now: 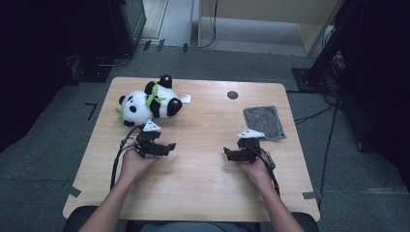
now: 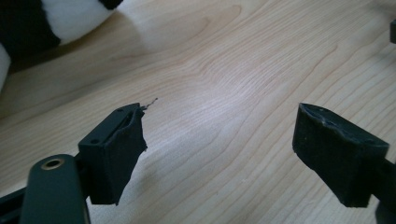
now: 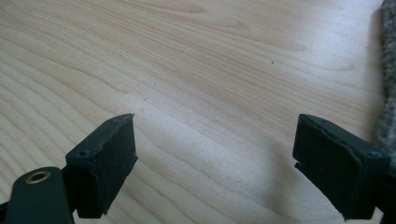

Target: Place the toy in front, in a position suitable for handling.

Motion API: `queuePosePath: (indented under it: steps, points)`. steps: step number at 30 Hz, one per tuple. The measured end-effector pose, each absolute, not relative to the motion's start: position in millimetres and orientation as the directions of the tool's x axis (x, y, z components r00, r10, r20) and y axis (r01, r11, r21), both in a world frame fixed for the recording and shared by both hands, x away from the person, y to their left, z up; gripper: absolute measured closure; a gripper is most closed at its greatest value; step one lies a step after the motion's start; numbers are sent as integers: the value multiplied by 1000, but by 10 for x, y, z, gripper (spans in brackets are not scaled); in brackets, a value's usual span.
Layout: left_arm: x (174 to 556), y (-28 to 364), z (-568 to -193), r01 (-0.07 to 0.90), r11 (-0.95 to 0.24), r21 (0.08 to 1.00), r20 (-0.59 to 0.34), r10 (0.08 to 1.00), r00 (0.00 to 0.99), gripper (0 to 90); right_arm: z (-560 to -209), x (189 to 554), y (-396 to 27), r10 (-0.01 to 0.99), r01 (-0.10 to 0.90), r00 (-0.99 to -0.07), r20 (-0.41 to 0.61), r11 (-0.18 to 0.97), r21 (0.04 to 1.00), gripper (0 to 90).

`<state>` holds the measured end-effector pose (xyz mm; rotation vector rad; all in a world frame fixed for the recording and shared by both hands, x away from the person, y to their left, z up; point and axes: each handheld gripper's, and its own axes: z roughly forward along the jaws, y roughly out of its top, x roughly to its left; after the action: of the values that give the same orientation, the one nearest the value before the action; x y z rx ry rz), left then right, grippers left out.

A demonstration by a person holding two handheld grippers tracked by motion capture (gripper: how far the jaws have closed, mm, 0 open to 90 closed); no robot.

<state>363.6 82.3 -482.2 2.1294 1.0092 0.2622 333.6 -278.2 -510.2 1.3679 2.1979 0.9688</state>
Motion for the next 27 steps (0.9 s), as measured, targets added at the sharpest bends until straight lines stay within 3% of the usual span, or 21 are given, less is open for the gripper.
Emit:
queuePosePath:
  steps: [8, 17, 19, 27]
  points:
    - [3715, 902, -4785, 579, -407, 706, -122, 736, 666, 247, -4967, 3356, -2892, 878, 615, -477, 44, 298, 730, 236]
    - [3843, 969, -4591, 557, -371, 743, -143, 725, 674, 260, -4974, 3391, -2911, 866, 631, -489, 105, 269, 728, 262]
    - [3856, 1002, -4547, 545, -374, 750, -136, 719, 681, 339, -4995, 3401, -2904, 868, 636, -487, 102, 272, 722, 276]
    - [3978, 1089, -4374, 549, -363, 753, -130, 736, 664, 310, -5121, 3408, -2897, 876, 668, -472, 95, 286, 687, 311]
